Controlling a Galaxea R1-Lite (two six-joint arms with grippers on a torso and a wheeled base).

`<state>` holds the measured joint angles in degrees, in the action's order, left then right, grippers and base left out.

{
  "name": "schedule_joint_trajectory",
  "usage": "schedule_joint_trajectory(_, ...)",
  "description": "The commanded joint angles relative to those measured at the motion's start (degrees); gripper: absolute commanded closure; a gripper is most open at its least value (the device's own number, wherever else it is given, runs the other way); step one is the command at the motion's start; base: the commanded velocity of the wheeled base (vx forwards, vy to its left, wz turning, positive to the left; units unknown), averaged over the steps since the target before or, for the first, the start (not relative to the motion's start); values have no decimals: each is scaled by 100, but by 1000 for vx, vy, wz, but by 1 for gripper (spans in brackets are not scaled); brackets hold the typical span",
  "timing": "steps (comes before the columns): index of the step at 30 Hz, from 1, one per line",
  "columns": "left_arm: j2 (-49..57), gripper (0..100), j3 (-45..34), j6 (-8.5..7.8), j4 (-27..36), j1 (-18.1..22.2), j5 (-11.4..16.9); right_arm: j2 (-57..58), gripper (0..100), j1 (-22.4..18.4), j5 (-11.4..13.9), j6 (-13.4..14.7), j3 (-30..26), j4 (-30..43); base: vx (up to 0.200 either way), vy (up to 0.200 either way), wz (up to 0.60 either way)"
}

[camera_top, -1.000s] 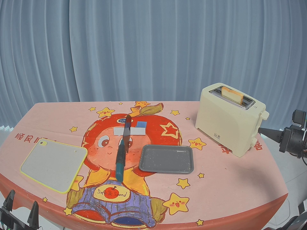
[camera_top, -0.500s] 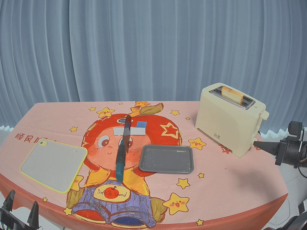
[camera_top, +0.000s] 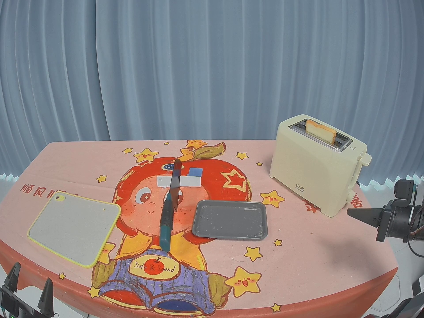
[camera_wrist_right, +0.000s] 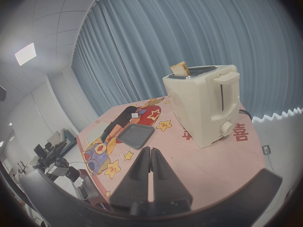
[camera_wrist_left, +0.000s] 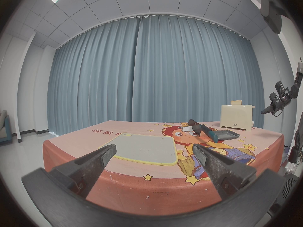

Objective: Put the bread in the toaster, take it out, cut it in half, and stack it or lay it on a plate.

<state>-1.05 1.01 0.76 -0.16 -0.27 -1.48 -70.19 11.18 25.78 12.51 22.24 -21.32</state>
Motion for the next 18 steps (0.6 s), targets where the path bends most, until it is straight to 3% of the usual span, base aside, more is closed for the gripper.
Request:
schedule_joint_trajectory(1, -9, 0, -101, 4, -2, 0, -2, -21, 100, -2, 6, 6, -26, -4, 0, 0, 0)
schedule_joint_trajectory(18, -9, 0, -101, 4, -2, 0, -2, -3, 100, -292, -3, -11, -299, -4, 0, 0, 0)
